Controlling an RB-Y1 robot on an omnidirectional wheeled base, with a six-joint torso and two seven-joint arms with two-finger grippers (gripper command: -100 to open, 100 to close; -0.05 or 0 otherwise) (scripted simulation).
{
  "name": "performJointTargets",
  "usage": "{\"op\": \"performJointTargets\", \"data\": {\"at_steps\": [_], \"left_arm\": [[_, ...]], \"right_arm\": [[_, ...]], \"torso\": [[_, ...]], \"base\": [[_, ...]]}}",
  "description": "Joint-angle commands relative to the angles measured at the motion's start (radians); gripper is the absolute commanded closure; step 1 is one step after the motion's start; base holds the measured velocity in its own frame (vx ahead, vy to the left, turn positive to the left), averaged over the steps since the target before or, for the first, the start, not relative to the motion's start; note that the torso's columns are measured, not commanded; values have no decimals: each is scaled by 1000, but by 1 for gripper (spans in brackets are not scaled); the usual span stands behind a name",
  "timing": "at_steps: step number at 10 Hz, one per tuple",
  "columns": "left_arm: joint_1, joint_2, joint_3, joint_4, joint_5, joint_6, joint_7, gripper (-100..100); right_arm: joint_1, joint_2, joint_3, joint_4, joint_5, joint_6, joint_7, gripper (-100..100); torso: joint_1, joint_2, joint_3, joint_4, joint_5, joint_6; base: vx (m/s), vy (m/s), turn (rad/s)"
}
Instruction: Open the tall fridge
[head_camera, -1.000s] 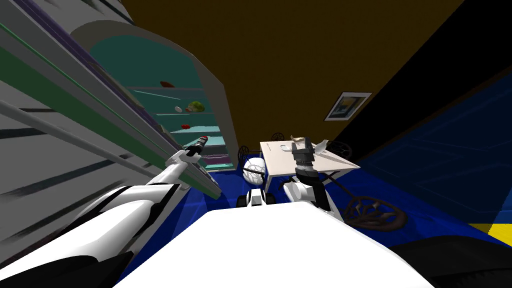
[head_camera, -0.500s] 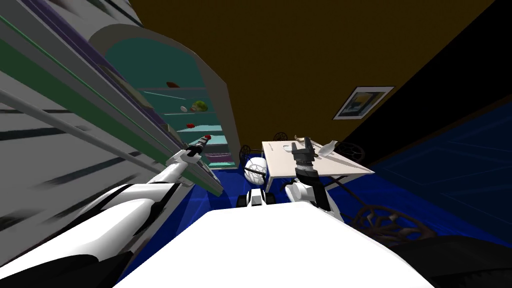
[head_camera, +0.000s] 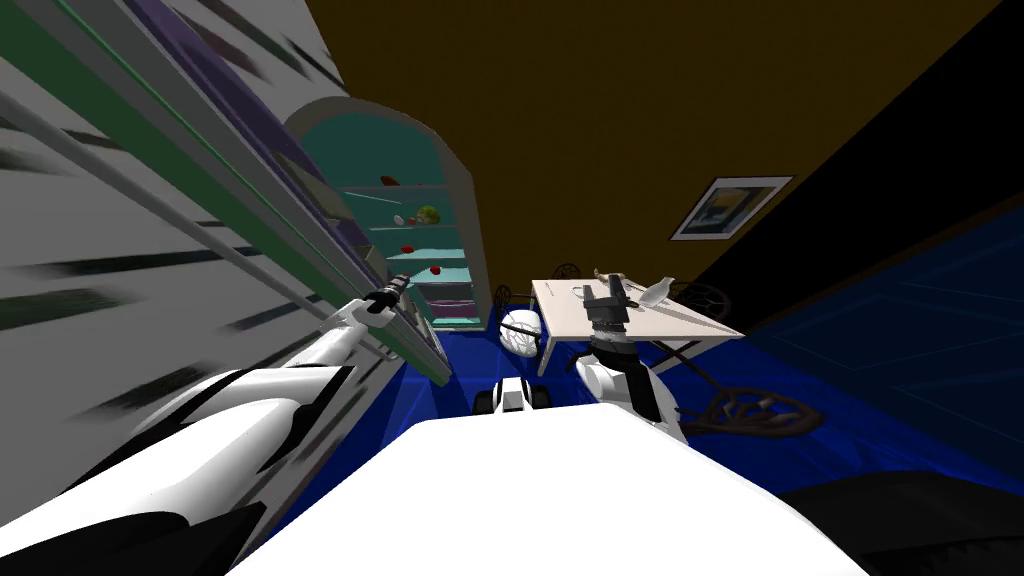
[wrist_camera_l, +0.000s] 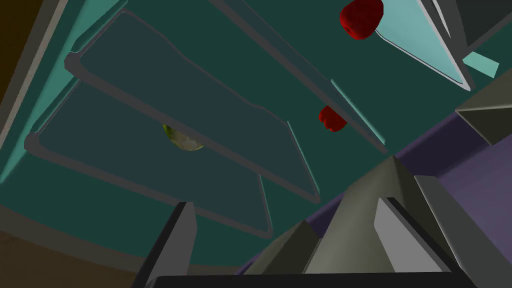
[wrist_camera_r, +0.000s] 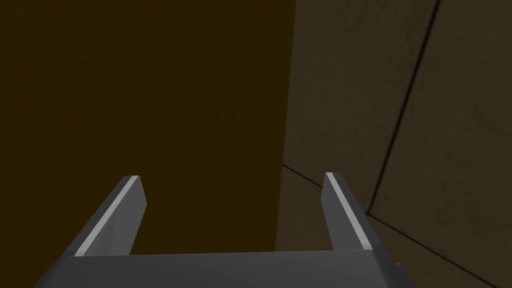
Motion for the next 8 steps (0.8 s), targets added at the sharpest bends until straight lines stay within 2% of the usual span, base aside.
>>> {"op": "performJointTargets", "data": {"at_steps": [1, 3, 5, 8], "left_arm": [[17, 29, 0, -32, -20, 30, 36, -100], [22, 39, -8, -42, -31, 24, 59, -100], [37, 32, -23, -47, -26, 7, 68, -100], [62, 4, -72, -50, 32, -58, 38, -100]], "right_arm": [[0, 0, 0, 0, 0, 0, 0, 0], [0, 0, 0, 0, 0, 0, 0, 0], [0, 0, 0, 0, 0, 0, 0, 0], [0, 0, 0, 0, 0, 0, 0, 0]], "torso": [[-5, -4, -2, -2, -1, 3], [-6, 2, 1, -1, -1, 4], [-7, 1, 1, -1, -1, 4], [-11, -4, -2, -2, -2, 4]], "base": [[-173, 162, 54], [-194, 196, 43], [-205, 168, 20], [-143, 73, -38]]}}
